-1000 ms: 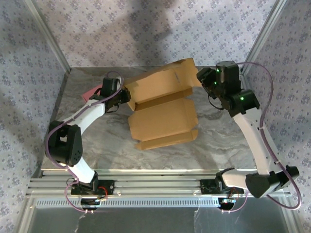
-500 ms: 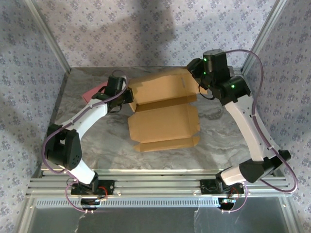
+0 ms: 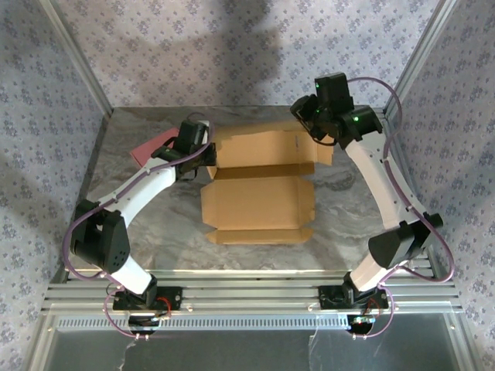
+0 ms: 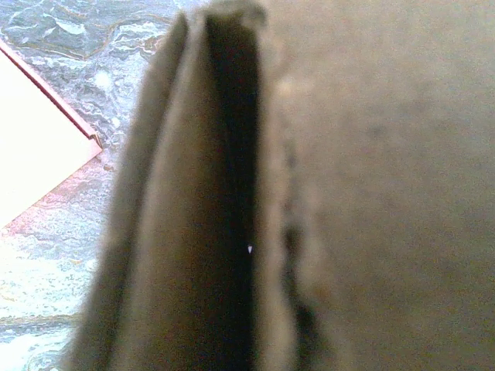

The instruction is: Fold the paper box

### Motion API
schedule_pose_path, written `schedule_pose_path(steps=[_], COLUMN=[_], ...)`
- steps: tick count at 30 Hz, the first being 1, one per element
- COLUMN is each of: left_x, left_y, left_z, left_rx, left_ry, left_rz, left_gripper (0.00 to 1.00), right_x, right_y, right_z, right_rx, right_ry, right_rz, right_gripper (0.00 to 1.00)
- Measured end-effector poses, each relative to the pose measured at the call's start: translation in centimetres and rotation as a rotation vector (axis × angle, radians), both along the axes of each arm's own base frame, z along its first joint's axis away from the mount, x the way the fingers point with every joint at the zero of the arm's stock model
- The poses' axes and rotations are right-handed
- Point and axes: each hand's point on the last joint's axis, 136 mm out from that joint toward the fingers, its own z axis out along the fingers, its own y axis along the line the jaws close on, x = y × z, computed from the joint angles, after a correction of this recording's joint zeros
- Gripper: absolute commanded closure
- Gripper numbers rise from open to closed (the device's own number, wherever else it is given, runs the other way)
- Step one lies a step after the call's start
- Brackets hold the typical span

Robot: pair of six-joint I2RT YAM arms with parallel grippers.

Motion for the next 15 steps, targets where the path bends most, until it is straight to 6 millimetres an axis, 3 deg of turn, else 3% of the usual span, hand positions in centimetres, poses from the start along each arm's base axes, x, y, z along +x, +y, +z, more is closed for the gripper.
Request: schedule_pose_path(steps=[4,15], left_x=[0.0,0.3], left_y=[0.0,0.1], left_z=[0.3,1.6], left_rx=[0.010,0.027], left_ry=[-0.002,-0.021], left_rz=[-0.005,-0.005], left_gripper=[1.00,1.00], right_x=[-0.5,-0.9], right_y=[0.4,0.7], right_z=[-1.8,-3.3], right_rx=[0.009,0.046], right_ry=[0.053,0.092], right_rz=[0.018,0.020], right_gripper=[0.54,0.59])
